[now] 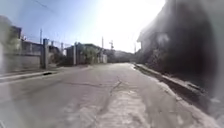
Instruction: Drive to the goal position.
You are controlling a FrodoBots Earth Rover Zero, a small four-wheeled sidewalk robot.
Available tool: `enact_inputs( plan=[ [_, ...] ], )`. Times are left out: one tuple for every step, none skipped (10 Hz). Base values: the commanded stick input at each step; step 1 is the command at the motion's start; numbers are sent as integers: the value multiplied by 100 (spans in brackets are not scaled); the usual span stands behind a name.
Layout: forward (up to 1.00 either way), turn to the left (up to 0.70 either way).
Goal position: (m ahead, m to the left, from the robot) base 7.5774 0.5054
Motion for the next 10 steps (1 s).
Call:
enact_inputs(
  plan=[
    [100, 0],
    [100, 0],
    [100, -38],
    [100, -39],
    [100, -40],
    [100, -40],
    [100, -40],
    [100, -22],
    [100, -3],
    [100, 0]
  ],
)
